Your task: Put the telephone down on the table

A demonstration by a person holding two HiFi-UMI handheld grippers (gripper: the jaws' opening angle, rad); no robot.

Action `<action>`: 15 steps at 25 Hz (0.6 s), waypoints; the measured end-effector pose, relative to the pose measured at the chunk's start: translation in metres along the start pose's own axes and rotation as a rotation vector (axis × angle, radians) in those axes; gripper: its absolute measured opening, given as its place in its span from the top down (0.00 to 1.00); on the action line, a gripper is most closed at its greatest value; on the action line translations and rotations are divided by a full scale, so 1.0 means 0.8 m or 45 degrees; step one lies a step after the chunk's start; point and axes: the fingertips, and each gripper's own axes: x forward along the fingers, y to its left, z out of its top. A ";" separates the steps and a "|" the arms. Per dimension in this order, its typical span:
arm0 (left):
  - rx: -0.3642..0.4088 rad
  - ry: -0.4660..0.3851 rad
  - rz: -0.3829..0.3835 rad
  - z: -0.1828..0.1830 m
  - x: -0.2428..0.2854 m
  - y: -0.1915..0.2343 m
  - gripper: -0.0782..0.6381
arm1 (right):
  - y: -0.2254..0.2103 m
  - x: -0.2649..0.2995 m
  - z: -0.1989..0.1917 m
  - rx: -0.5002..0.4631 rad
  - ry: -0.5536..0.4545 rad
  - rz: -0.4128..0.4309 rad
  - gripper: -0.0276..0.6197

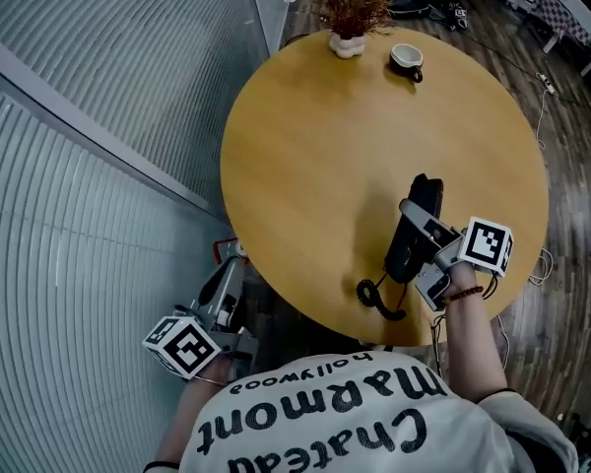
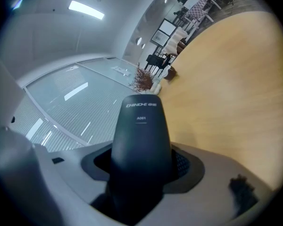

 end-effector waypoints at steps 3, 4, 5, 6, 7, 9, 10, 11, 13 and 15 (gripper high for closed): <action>0.062 0.063 0.013 -0.008 0.021 -0.004 0.88 | -0.003 0.007 0.002 0.008 0.028 0.002 0.50; 0.073 0.069 0.009 -0.008 0.026 -0.006 0.88 | -0.003 0.009 0.002 0.000 0.039 0.003 0.50; 0.076 0.069 0.006 -0.007 0.030 -0.008 0.88 | -0.004 0.011 0.001 -0.012 0.052 -0.002 0.50; 0.073 0.067 0.005 -0.005 0.034 -0.009 0.88 | -0.004 0.013 0.000 -0.023 0.066 -0.012 0.50; 0.070 0.064 0.006 -0.004 0.038 -0.010 0.88 | -0.004 0.013 -0.002 -0.032 0.078 -0.018 0.50; 0.074 0.067 0.016 -0.005 0.044 -0.013 0.88 | -0.003 0.012 -0.003 -0.043 0.087 -0.040 0.50; 0.086 0.073 0.023 -0.007 0.048 -0.015 0.88 | -0.002 0.009 -0.003 -0.049 0.082 -0.051 0.50; 0.099 0.079 0.033 -0.009 0.053 -0.015 0.88 | 0.001 0.009 -0.001 -0.054 0.069 -0.039 0.50; 0.115 0.078 0.055 -0.012 0.065 -0.015 0.88 | 0.007 0.009 0.002 -0.052 0.043 -0.009 0.50; 0.117 0.058 0.068 -0.015 0.077 -0.017 0.88 | 0.005 0.006 0.006 -0.030 0.016 -0.022 0.50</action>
